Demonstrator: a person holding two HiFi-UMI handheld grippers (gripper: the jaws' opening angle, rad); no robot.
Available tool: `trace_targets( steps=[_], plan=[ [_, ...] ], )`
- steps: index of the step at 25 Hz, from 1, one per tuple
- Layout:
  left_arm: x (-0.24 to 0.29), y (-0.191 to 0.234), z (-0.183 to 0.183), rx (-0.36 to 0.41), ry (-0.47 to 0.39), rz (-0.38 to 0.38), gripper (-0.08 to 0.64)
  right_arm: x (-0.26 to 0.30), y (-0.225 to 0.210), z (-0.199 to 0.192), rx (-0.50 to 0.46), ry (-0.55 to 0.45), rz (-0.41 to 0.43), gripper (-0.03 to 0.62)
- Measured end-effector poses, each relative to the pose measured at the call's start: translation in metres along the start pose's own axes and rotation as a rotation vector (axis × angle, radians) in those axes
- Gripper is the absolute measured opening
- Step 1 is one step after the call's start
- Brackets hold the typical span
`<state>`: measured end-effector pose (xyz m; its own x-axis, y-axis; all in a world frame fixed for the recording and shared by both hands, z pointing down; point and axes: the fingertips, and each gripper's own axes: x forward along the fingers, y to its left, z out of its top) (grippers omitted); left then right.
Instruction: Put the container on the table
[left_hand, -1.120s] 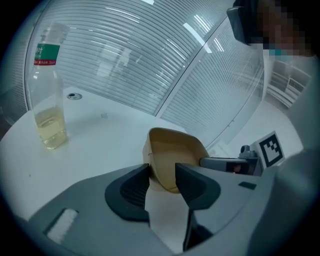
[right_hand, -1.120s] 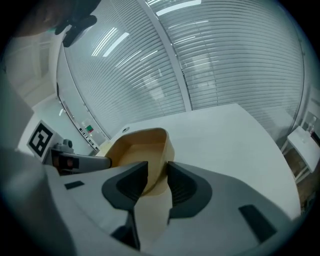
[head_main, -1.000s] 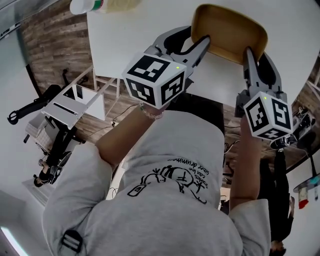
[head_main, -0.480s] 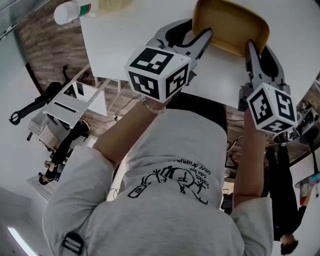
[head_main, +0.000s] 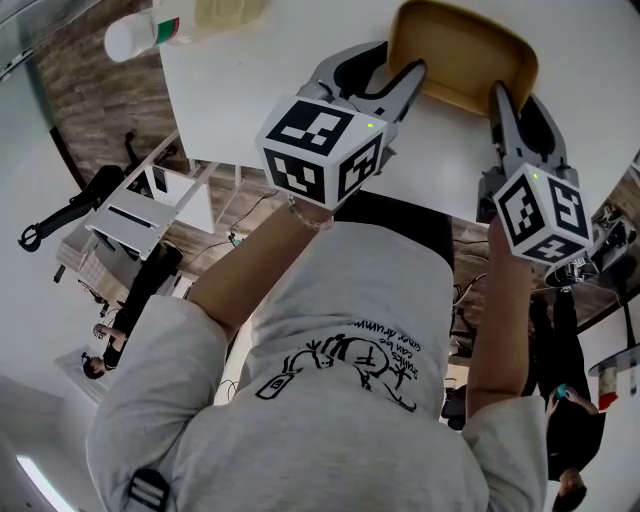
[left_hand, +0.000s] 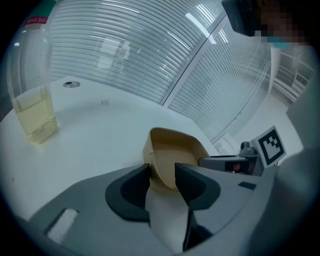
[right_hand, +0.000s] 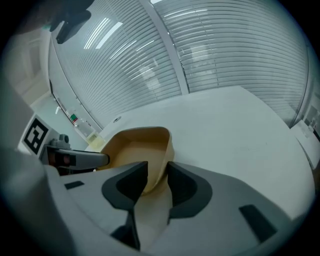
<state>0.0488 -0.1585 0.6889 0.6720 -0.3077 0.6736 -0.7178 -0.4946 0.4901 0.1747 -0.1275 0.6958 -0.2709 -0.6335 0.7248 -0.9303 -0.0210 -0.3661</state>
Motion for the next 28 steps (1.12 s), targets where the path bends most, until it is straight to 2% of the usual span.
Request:
trace_targets(
  steps=[4,9,14,19,22,28],
  plan=[
    [-0.003,0.003,-0.001,-0.010,0.003,-0.001,0.155,-0.002,0.002,0.001,-0.026,-0.001,-0.021,0.115],
    [-0.020,0.009,0.009,-0.012,-0.032,0.021,0.155,-0.018,0.000,0.018,-0.091,-0.043,-0.067,0.117],
    [-0.043,-0.009,0.032,0.006,-0.051,-0.003,0.155,-0.045,0.006,0.045,-0.119,-0.077,-0.047,0.115],
    [-0.069,-0.034,0.066,0.057,-0.123,-0.030,0.155,-0.074,0.023,0.080,-0.184,-0.162,-0.017,0.115],
    [-0.085,-0.051,0.080,0.072,-0.151,-0.060,0.148,-0.093,0.036,0.097,-0.201,-0.194,0.000,0.115],
    [-0.122,-0.087,0.112,0.116,-0.263,-0.158,0.067,-0.132,0.068,0.132,-0.292,-0.290,0.042,0.112]
  ],
)
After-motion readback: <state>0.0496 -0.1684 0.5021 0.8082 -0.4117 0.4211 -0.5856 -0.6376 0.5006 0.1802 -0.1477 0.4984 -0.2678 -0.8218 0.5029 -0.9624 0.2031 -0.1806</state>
